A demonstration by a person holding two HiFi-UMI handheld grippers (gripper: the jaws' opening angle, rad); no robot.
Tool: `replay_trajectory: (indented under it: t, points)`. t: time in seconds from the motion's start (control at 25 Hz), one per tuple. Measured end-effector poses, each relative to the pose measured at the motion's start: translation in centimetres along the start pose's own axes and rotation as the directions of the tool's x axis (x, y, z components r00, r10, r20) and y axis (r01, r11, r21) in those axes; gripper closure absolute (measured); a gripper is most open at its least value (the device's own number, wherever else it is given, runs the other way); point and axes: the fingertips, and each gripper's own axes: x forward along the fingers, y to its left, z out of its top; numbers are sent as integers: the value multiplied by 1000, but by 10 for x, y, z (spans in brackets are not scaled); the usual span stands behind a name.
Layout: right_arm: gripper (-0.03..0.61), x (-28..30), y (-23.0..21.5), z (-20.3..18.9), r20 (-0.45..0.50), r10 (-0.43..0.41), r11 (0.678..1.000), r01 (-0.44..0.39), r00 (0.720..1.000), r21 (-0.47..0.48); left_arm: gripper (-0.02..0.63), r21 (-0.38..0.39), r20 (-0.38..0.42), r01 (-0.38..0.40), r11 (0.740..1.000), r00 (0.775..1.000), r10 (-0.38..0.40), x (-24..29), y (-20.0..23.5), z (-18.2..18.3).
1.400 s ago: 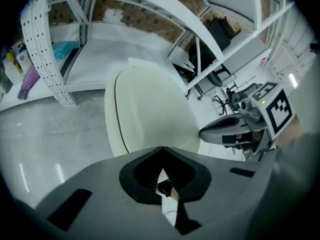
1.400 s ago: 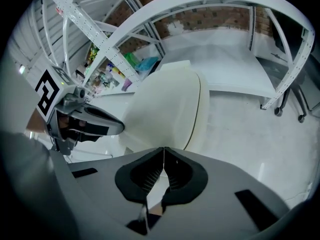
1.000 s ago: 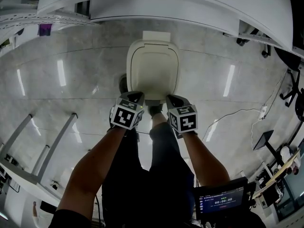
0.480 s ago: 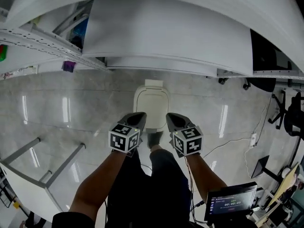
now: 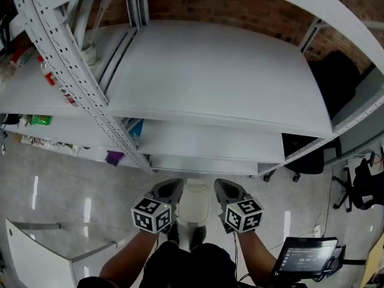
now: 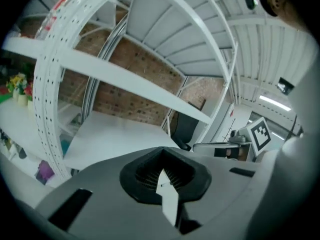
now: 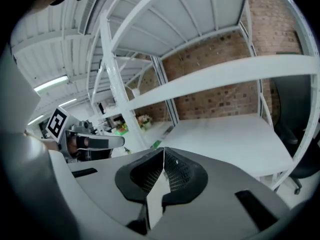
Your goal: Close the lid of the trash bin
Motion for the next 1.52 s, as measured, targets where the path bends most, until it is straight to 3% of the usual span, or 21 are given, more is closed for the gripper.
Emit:
replay_trajectory:
  t: [0.28, 0.56, 0.76, 0.92, 1.08, 1.32, 1.52]
  points:
    - [569, -60, 36, 109, 212, 47, 993, -21, 976, -120, 623, 150, 179, -6, 989, 984, -21, -55, -52, 95]
    - [569, -106, 60, 160, 335, 98, 981, -34, 937, -193, 623, 260, 276, -30, 965, 960, -44, -92, -96, 141]
    - [569, -138, 56, 149, 333, 129, 981, -71, 934, -181, 623, 293, 299, -27, 956, 952, -65, -104, -135, 129]
    - [570, -143, 61, 146, 326, 174, 976, -118, 929, -184, 623, 306, 310, -118, 945, 951, 19, -123, -136, 129]
    - [571, -147, 73, 143, 345, 191, 973, -131, 919, -190, 623, 277, 333, -131, 952, 942, 32, -154, -140, 127]
    - [571, -172, 134, 127, 353, 199, 963, -116, 914, -243, 623, 270, 367, -162, 949, 929, 54, -221, -137, 101]
    - [571, -194, 196, 94, 354, 133, 975, -57, 926, -217, 623, 268, 375, -151, 951, 926, 41, -295, -128, 59]
